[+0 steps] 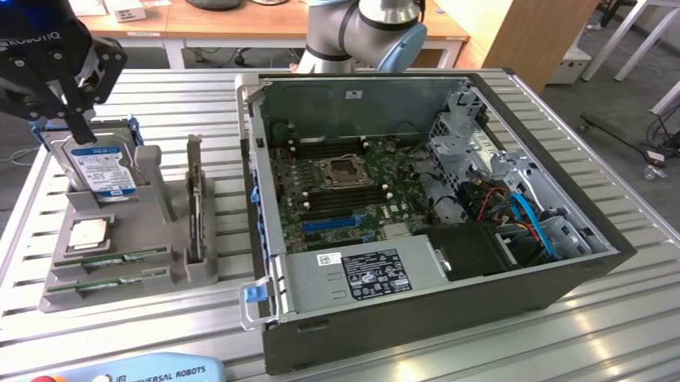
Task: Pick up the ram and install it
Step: 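Pick up the ram and move it above insertion slot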
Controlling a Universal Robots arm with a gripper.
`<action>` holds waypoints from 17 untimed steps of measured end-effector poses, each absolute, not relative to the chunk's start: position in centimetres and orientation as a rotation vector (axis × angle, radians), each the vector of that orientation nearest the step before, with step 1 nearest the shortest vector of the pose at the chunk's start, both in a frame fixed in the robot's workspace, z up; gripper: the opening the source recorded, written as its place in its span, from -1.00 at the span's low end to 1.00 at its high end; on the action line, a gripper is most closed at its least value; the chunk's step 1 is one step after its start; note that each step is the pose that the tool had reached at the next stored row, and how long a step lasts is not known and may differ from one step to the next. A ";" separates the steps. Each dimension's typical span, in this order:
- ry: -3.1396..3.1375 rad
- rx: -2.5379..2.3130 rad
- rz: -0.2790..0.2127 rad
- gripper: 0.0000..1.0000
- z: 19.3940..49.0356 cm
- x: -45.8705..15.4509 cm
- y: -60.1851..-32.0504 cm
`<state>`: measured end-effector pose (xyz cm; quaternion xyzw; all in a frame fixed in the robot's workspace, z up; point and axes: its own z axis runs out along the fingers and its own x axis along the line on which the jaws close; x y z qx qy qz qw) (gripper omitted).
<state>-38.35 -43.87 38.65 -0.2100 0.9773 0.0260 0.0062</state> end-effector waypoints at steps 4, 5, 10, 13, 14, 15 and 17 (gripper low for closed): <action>3.035 -0.767 0.082 -0.80 38.6 -38.4 -43.9; 3.028 -0.795 0.082 -0.80 38.6 -38.4 -43.9; 2.991 -0.933 0.082 -0.80 38.6 -38.4 -43.9; 2.966 -1.014 0.082 -0.80 38.6 -38.4 -43.9; 2.957 -1.041 0.082 -0.80 38.6 -38.4 -43.9; 2.947 -1.070 0.083 -0.80 38.6 -38.4 -43.9; 2.929 -1.123 0.083 -0.80 38.6 -38.4 -43.9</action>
